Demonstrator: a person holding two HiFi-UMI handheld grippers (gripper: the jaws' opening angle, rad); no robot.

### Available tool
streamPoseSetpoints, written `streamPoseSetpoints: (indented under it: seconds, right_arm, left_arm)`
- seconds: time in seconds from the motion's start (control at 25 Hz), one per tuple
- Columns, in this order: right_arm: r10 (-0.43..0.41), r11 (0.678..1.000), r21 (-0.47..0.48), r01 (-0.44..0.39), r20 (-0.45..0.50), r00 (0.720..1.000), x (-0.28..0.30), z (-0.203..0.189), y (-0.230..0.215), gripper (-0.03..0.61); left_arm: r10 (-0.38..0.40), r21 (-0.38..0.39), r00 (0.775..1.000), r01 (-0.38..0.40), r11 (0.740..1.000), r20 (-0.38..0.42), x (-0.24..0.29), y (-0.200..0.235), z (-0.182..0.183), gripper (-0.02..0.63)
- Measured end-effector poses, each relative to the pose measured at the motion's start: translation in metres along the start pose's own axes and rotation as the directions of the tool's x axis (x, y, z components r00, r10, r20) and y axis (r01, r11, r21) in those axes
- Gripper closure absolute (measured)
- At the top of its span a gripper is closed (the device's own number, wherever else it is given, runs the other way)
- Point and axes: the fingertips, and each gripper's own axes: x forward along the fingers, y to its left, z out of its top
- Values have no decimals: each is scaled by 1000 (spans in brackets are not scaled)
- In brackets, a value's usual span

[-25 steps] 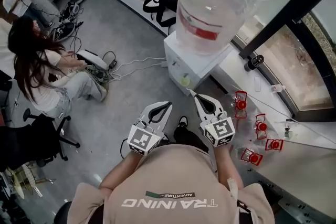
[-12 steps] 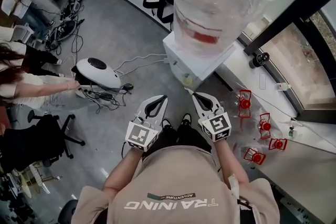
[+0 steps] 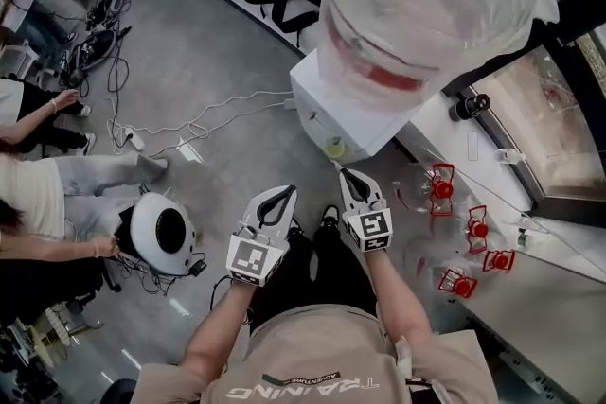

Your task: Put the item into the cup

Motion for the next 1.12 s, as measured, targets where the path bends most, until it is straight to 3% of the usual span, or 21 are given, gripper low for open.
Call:
streamPoseSetpoints:
  seconds: [0.4, 0.72, 1.12]
  right_arm:
    - [-79, 997, -6, 79, -118, 990, 82, -109, -30, 566]
    - [-137, 990, -9, 138, -197, 971, 126, -157, -56, 566]
    - [-182, 983, -51, 175, -249, 951, 143, -177, -59, 566]
  left_arm:
    - [-45, -90, 997, 40, 995, -55, 19, 1, -67, 606]
    - [-72, -78, 995, 66, 995, -70, 31, 0, -89, 606]
    - [-50, -102, 995, 42, 994, -81, 29, 10, -92, 606]
